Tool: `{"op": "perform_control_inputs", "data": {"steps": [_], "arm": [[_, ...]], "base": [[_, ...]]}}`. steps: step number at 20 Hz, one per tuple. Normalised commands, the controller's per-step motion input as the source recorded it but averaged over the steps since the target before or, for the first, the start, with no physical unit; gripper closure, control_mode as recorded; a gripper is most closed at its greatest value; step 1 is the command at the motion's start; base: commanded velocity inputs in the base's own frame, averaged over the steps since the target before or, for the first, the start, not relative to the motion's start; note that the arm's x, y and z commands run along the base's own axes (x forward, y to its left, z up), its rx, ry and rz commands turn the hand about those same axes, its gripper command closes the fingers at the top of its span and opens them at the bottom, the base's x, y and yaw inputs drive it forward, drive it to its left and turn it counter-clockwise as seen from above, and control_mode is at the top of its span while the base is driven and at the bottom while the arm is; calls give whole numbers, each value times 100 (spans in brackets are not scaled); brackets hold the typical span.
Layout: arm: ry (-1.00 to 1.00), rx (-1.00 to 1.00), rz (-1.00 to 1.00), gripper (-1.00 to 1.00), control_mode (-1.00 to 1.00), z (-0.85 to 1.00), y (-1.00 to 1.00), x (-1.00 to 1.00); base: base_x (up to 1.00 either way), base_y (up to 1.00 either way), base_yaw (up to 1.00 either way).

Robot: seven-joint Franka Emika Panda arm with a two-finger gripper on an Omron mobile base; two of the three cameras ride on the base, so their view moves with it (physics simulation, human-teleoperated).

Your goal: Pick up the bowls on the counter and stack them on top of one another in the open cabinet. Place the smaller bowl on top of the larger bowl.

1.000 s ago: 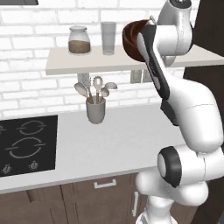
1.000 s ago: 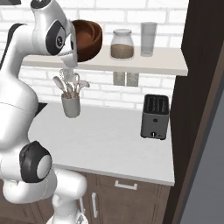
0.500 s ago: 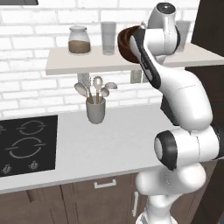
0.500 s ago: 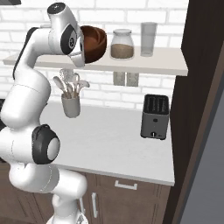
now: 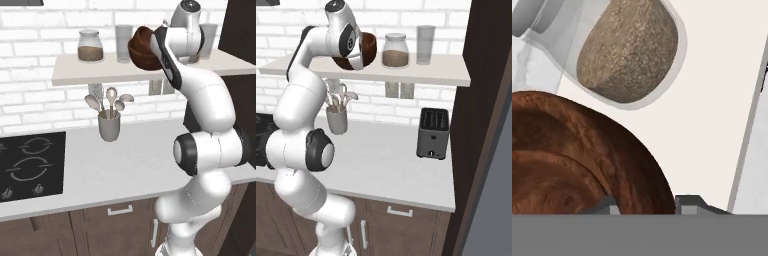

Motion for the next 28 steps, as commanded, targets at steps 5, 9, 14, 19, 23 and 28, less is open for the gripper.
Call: {"op": "perform_control_inputs", "data": {"steps": [5,9,14,19,23,28], "arm": [[0,0,0,-100,-100,0,0,39],[0,0,0,-100,-100,0,0,0],[-10,0,0,-100,-100,0,-5,-56],[-21,6,0,-100,-100,-22,-14,-100],[-34,6,0,-100,-100,-94,-31,-100],[-19,-3,0,-100,-100,-100,-27,-100]], "base": [[0,0,0],[0,0,0],[0,0,0],[0,0,0],[0,0,0],[0,0,0]]}}
